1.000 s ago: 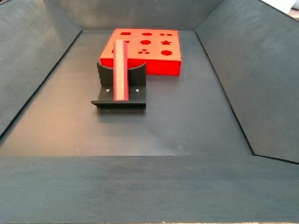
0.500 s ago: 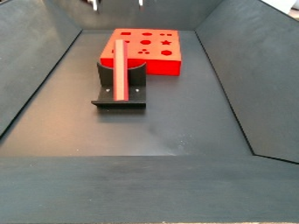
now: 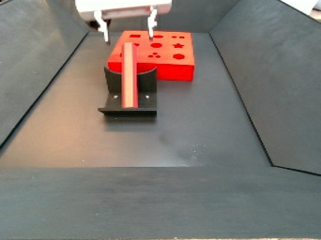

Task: Pick up the hexagon object. Move up. Place the hexagon object on the fixture. Regrasp the hexagon object. Move to above the board. Insert the hexagon object.
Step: Regrasp the hexagon object, then move to above the board.

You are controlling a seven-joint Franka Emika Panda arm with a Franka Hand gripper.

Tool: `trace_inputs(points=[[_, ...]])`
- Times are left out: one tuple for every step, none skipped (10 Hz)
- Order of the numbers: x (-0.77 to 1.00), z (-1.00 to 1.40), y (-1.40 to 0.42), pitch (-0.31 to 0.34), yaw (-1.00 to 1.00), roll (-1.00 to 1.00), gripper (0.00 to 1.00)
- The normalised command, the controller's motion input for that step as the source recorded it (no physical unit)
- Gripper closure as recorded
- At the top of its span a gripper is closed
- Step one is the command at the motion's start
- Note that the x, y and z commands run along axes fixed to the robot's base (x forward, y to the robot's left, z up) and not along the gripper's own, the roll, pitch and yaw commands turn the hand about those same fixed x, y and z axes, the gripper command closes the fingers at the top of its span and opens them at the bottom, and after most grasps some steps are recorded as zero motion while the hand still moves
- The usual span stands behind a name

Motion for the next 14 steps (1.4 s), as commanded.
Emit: trace_inputs(points=[[0.12, -0.81, 0.00, -0.088, 0.01, 0.08, 0.00], [0.10, -0.64, 0.00, -0.071, -0.01, 0.09, 0.00], [0.09, -0.44, 0.00, -0.047, -0.02, 0.08, 0.00], [0.09, -0.28, 0.00, -0.030, -0.02, 0.08, 0.00], [0.00, 0.00, 0.00, 0.000, 0.00, 0.00, 1.00], [-0.18, 1.00, 0.24, 0.127, -0.10, -0.30, 1.00], [-0.18, 1.00, 0.23, 0.116, -0.09, -0.31, 1.00], [-0.18, 1.00, 0.22, 0.083, -0.04, -0.29, 1.00], [-0.17, 1.00, 0.21, 0.048, -0.01, -0.25, 1.00], [-0.17, 1.00, 0.20, 0.025, 0.02, -0.20, 1.00], [-0.17, 1.00, 0.20, 0.001, 0.03, -0.15, 1.00], [-0.17, 1.00, 0.19, -0.008, 0.03, -0.12, 1.00], [-0.16, 1.00, 0.19, -0.015, 0.02, -0.10, 1.00], [-0.16, 1.00, 0.17, -0.011, 0.00, -0.08, 1.00]])
